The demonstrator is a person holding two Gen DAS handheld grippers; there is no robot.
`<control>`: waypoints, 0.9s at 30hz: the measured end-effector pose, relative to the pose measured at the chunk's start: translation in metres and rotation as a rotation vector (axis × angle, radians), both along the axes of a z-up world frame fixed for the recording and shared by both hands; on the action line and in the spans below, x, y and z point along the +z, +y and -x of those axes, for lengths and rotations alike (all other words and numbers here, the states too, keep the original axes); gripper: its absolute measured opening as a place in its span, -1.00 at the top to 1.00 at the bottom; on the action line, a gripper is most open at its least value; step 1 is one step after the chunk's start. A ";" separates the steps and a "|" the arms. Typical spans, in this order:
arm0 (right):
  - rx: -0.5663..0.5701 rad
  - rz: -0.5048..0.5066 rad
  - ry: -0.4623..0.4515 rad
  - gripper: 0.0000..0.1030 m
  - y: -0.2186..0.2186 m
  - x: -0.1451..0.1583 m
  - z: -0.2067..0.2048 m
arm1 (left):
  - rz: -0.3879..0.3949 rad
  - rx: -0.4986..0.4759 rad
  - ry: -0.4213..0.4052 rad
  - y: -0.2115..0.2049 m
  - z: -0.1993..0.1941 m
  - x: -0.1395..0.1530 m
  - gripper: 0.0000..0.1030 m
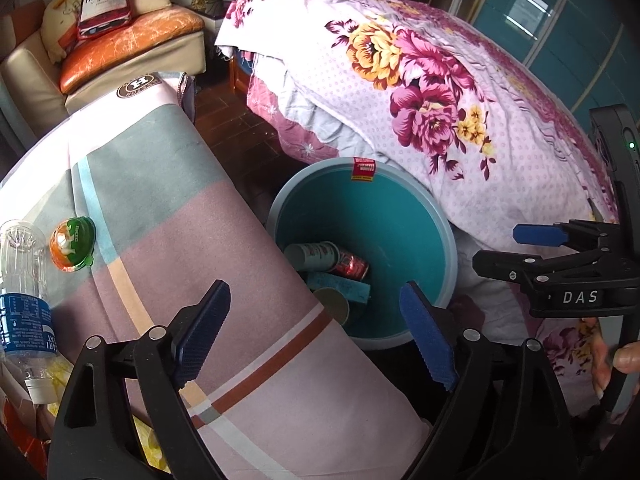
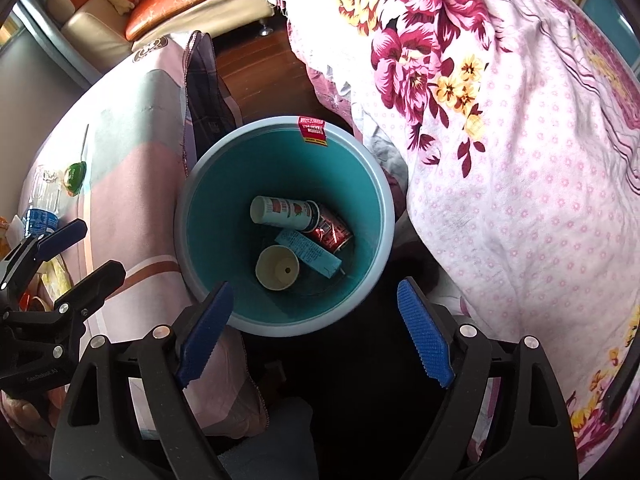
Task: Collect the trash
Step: 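Lower white yogurt cup over teal bin and open left gripper, then move both grippers back over the remaining items on the table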
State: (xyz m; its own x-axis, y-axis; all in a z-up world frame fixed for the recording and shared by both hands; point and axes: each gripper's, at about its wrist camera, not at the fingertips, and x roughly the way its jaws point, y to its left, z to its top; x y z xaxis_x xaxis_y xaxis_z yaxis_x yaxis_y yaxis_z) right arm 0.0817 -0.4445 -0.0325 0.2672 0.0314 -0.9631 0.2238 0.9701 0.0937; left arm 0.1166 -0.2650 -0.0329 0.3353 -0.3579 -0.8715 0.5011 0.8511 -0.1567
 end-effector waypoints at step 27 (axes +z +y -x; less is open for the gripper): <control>0.193 0.011 0.012 -0.58 0.141 0.012 0.000 | -0.001 0.167 -0.034 0.164 0.040 0.022 -0.77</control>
State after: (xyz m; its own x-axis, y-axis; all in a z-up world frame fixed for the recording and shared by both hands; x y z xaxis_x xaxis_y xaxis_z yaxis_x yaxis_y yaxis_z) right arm 0.0821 -0.3035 -0.0203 0.2455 0.0701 -0.9668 0.0343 0.9961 0.0810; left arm 0.0769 -0.1012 -0.0113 0.4192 -0.2940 -0.8590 0.3579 0.9230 -0.1412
